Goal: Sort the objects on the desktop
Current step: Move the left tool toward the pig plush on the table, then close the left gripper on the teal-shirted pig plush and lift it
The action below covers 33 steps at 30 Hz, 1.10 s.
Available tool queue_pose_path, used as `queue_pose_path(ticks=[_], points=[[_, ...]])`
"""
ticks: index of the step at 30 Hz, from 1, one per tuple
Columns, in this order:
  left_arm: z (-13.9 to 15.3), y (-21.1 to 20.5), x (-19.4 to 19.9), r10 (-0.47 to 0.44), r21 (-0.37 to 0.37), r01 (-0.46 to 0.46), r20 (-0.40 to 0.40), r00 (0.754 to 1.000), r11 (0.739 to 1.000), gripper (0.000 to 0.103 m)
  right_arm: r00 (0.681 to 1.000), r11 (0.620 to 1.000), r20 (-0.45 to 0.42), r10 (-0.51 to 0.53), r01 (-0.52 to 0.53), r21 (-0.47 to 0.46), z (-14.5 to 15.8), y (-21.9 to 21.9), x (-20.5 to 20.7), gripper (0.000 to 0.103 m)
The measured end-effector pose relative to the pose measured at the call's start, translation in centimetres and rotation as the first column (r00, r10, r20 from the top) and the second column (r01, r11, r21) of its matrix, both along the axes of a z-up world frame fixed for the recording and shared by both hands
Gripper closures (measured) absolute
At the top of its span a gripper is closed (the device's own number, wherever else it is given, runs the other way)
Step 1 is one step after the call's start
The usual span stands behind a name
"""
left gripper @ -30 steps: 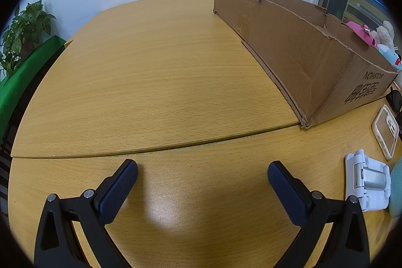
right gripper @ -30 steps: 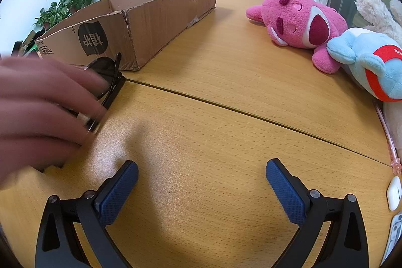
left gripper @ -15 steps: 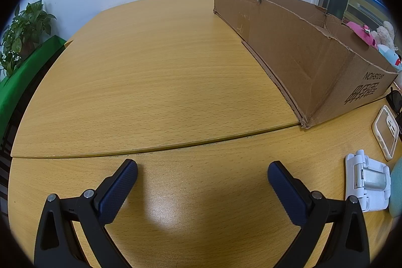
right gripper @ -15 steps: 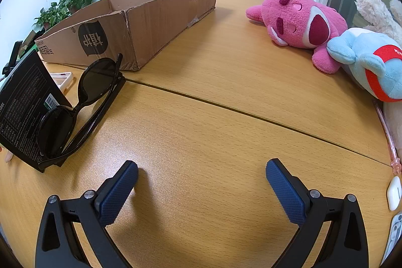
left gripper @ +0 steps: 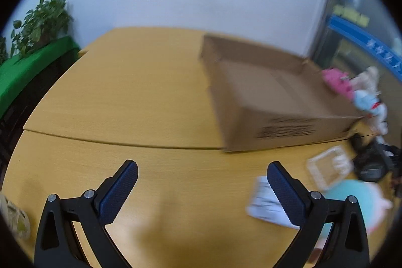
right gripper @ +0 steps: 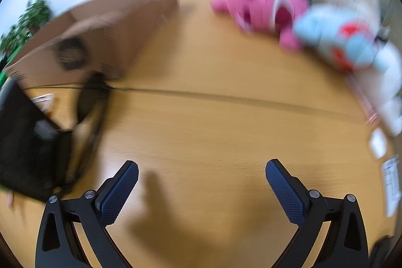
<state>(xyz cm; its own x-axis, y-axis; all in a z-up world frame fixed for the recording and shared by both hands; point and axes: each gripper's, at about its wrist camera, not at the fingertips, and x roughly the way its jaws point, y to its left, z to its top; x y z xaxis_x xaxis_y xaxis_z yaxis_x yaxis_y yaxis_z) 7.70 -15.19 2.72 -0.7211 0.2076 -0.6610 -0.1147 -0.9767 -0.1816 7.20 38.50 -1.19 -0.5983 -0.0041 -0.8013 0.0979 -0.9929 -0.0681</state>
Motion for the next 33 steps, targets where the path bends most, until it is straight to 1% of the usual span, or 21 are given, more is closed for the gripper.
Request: queue_pose_path(ticks=[2, 4, 5, 6, 8, 10, 11, 13, 15, 16, 18, 20, 21, 22, 23, 24, 26, 28, 30, 31, 33], points=[[2.5, 2.1, 2.6, -0.09, 0.053, 0.092, -0.043, 0.995, 0.994, 0.0, 0.989, 0.999, -0.145, 0.031, -0.03, 0.015, 3.9, -1.8, 3.7, 0.0], [3.8, 4.4, 4.6, -0.162, 0.085, 0.169, -0.079, 0.984, 0.982, 0.0, 0.969, 0.996, -0.237, 0.073, -0.083, -0.032, 7.5, -3.2, 7.0, 0.0], [4.0, 5.5, 5.1, -0.202, 0.1, 0.21, -0.083, 0.976, 0.973, 0.0, 0.952, 0.987, -0.283, 0.113, -0.139, -0.074, 9.8, -4.3, 9.1, 0.0], [3.8, 7.0, 5.5, -0.25, 0.117, 0.256, -0.068, 0.966, 0.959, 0.0, 0.94, 0.978, -0.308, 0.147, -0.185, -0.096, 11.1, -5.4, 10.3, 0.0], [2.8, 9.0, 5.2, -0.302, 0.148, 0.303, -0.027, 0.953, 0.941, 0.0, 0.902, 0.942, -0.346, 0.259, -0.315, -0.118, 13.6, -8.6, 12.5, 0.0], [1.1, 11.2, 4.2, -0.345, 0.145, 0.338, 0.03, 0.938, 0.93, 0.0, 0.855, 0.899, -0.354, 0.38, -0.431, -0.076, 14.5, -12.8, 13.8, 0.0], [0.4, 12.0, 4.1, -0.352, 0.138, 0.343, 0.045, 0.935, 0.929, 0.0, 0.832, 0.881, -0.346, 0.432, -0.472, -0.036, 14.1, -15.7, 14.1, 0.0], [-1.5, 13.0, 3.1, -0.363, 0.149, 0.347, 0.095, 0.927, 0.926, 0.001, 0.819, 0.859, -0.317, 0.478, -0.511, -0.023, 12.6, -19.2, 14.0, 0.0], [-3.2, 13.1, 2.1, -0.379, 0.189, 0.348, 0.159, 0.912, 0.918, 0.001, 0.809, 0.816, -0.229, 0.541, -0.57, -0.09, 9.8, -22.6, 12.9, 0.0], [-3.6, 13.0, 2.0, -0.396, 0.224, 0.358, 0.159, 0.904, 0.907, 0.001, 0.808, 0.807, -0.189, 0.557, -0.581, -0.106, 8.4, -23.8, 12.4, 0.0], [-4.3, 13.0, 1.9, -0.419, 0.29, 0.363, 0.16, 0.894, 0.885, 0.005, 0.82, 0.817, -0.115, 0.561, -0.571, -0.086, 5.4, -25.9, 11.5, 0.0], [-5.0, 12.9, 2.2, -0.429, 0.339, 0.358, 0.162, 0.889, 0.87, 0.006, 0.847, 0.846, -0.064, 0.528, -0.531, -0.046, 3.0, -26.9, 10.6, 0.0], [-5.1, 13.0, 2.5, -0.43, 0.337, 0.36, 0.159, 0.889, 0.87, 0.007, 0.866, 0.865, -0.04, 0.498, -0.499, -0.046, 2.0, -27.0, 9.8, 0.001], [-5.1, 13.1, 2.8, -0.435, 0.327, 0.368, 0.161, 0.886, 0.87, 0.006, 0.875, 0.872, -0.021, 0.484, -0.484, -0.072, 1.3, -27.0, 9.3, 0.002], [-4.9, 13.4, 3.3, -0.44, 0.313, 0.376, 0.167, 0.882, 0.872, 0.006, 0.873, 0.866, -0.015, 0.487, -0.485, -0.122, 1.1, -27.1, 9.1, 0.001], [-4.7, 13.6, 3.8, -0.445, 0.299, 0.383, 0.177, 0.878, 0.874, 0.006, 0.873, 0.864, -0.029, 0.487, -0.486, -0.131, 1.2, -27.3, 9.2, 0.001], [-4.3, 14.0, 4.7, -0.452, 0.287, 0.39, 0.193, 0.871, 0.875, 0.007, 0.855, 0.849, -0.053, 0.516, -0.518, -0.099, 1.7, -28.2, 9.9, 0.0], [-4.2, 13.6, 5.4, -0.454, 0.302, 0.386, 0.2, 0.868, 0.872, 0.006, 0.848, 0.843, -0.051, 0.528, -0.53, -0.087, 1.7, -27.7, 10.1, 0.0], [-4.4, 13.1, 5.5, -0.45, 0.317, 0.375, 0.209, 0.868, 0.871, 0.006, 0.863, 0.855, -0.025, 0.505, -0.504, -0.118, 1.4, -26.7, 10.0, 0.0], [-4.6, 13.1, 5.3, -0.458, 0.324, 0.381, 0.208, 0.864, 0.866, 0.006, 0.877, 0.866, -0.016, 0.48, -0.476, -0.153, 1.7, -26.1, 9.7, 0.0], [-5.3, 13.6, 4.9, -0.488, 0.356, 0.398, 0.215, 0.846, 0.846, 0.006, 0.89, 0.874, 0.009, 0.456, -0.446, -0.195, 1.1, -25.5, 9.4, 0.0]])
